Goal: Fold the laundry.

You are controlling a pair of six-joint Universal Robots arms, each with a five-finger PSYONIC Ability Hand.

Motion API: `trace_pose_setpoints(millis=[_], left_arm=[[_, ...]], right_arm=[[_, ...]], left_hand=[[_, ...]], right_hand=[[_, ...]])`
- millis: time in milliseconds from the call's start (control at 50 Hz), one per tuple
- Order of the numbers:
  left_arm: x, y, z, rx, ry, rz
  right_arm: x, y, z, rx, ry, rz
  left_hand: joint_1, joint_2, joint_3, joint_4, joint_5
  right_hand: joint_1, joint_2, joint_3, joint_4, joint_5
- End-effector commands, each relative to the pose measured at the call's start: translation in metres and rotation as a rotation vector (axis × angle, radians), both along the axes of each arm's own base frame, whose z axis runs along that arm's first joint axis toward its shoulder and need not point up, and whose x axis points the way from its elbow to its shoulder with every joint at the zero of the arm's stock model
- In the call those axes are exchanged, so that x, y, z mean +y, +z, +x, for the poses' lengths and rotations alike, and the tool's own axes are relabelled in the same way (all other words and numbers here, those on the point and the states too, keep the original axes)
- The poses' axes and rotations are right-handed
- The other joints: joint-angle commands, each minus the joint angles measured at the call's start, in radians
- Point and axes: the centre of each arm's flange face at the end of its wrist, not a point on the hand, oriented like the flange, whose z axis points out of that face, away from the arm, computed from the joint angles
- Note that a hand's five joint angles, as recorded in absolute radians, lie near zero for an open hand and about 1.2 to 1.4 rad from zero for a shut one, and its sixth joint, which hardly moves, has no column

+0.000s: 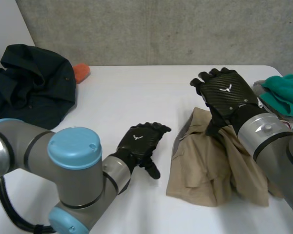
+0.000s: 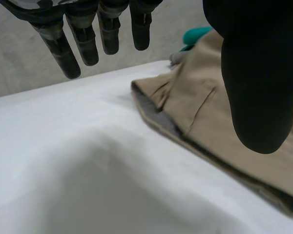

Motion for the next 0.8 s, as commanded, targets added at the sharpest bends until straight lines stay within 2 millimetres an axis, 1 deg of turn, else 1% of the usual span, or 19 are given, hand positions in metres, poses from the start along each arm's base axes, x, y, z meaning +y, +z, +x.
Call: trace_pose_setpoints(millis=[20,40,60,100,160,200,240,300,380,440,580,740,800], left_arm=[[0.008,0.005,0.013,-0.021,0.041,0.000],[0.009,0.006,0.013,-0.020,0.040,-0.001],[0.012,0.006,0.011,-0.020,0.029,-0.003],[0.018,0.005,0.006,-0.018,0.007,-0.006],[0.029,0.005,-0.006,-0.011,-0.038,-0.013],[0.035,0.000,-0.011,-0.018,-0.059,-0.009],[0.039,-0.010,-0.018,-0.044,-0.086,-0.006],[0.047,-0.018,-0.024,-0.090,-0.130,-0.037],[0.056,-0.021,-0.030,-0.146,-0.183,-0.104],[0.055,-0.021,-0.033,-0.173,-0.200,-0.159],[0.051,-0.027,-0.037,-0.197,-0.211,-0.196],[0.048,-0.040,-0.042,-0.209,-0.214,-0.191],[0.050,-0.043,-0.043,-0.209,-0.219,-0.192]], right_arm=[[-0.014,0.018,-0.038,-0.021,-0.141,-0.020],[-0.017,0.020,-0.045,-0.026,-0.165,-0.015],[-0.023,0.020,-0.057,-0.033,-0.194,0.003],[-0.027,0.019,-0.065,-0.045,-0.205,0.023],[-0.032,0.018,-0.075,-0.079,-0.200,0.058],[-0.034,0.019,-0.080,-0.096,-0.202,0.063],[-0.035,0.017,-0.088,-0.108,-0.209,0.072],[-0.038,0.011,-0.097,-0.108,-0.229,0.093],[-0.037,0.005,-0.100,-0.107,-0.235,0.114],[-0.036,0.000,-0.100,-0.104,-0.235,0.127],[-0.035,-0.005,-0.101,-0.098,-0.242,0.137],[-0.038,-0.009,-0.107,-0.095,-0.263,0.140],[-0.039,-0.010,-0.107,-0.094,-0.263,0.140]], left_hand=[[-0.002,-0.003,-0.010,-0.006,-0.025],[-0.002,-0.003,-0.010,-0.006,-0.025],[0.001,0.000,-0.007,-0.003,-0.022],[0.012,0.011,0.005,0.009,-0.011],[0.095,0.094,0.087,0.091,0.072],[0.098,0.097,0.090,0.094,0.075],[0.106,0.105,0.099,0.103,0.083],[0.174,0.173,0.166,0.170,0.151],[0.189,0.188,0.181,0.185,0.166],[0.197,0.196,0.190,0.194,0.174],[0.227,0.226,0.219,0.223,0.204],[0.373,0.372,0.366,0.370,0.350],[0.505,0.504,0.498,0.502,0.482]], right_hand=[[-0.023,-0.052,-0.046,-0.059,-0.064],[-0.023,-0.052,-0.046,-0.059,-0.064],[-0.023,-0.052,-0.046,-0.059,-0.064],[-0.023,-0.052,-0.046,-0.059,-0.064],[-0.023,-0.052,-0.046,-0.059,-0.064],[-0.023,-0.052,-0.046,-0.059,-0.064],[-0.023,-0.052,-0.046,-0.059,-0.064],[-0.023,-0.052,-0.046,-0.059,-0.064],[-0.023,-0.052,-0.046,-0.059,-0.064],[-0.023,-0.052,-0.046,-0.059,-0.064],[-0.023,-0.052,-0.046,-0.059,-0.064],[-0.023,-0.052,-0.046,-0.059,-0.064],[-0.023,-0.052,-0.046,-0.059,-0.064]])
